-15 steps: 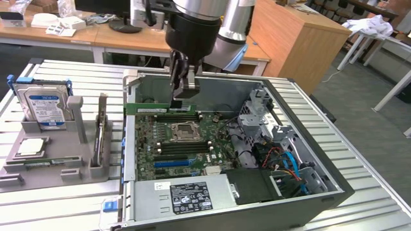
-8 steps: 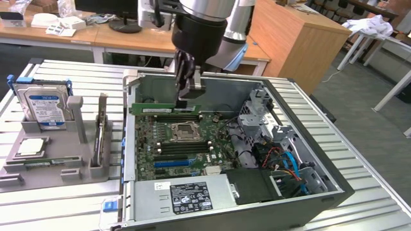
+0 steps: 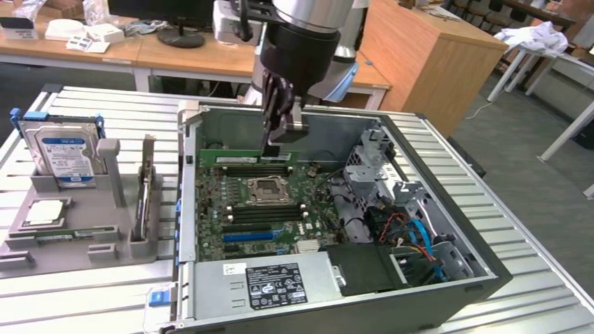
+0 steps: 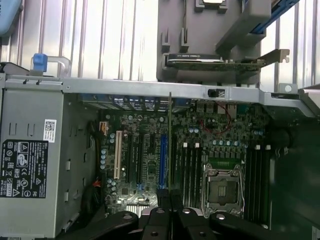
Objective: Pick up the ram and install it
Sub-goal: 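Pick up the ram and move it above insertion slot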
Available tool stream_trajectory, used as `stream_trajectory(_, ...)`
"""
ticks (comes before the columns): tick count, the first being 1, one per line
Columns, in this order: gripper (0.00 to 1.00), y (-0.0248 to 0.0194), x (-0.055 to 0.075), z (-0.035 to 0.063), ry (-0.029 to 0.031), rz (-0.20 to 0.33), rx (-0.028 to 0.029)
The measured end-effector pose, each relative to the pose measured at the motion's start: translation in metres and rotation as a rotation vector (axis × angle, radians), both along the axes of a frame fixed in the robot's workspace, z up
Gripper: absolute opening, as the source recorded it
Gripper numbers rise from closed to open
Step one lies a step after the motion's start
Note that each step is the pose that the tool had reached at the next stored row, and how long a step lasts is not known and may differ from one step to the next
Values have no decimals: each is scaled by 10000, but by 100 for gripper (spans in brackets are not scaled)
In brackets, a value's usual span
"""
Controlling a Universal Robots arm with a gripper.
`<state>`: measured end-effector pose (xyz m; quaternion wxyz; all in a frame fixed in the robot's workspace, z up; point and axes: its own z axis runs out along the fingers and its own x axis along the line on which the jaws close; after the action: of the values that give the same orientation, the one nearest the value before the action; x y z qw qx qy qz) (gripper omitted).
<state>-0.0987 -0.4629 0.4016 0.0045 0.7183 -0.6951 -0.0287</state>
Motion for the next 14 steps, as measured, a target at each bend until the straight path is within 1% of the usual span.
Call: stream_trajectory(14,12,0,203,-1,3,0,1)
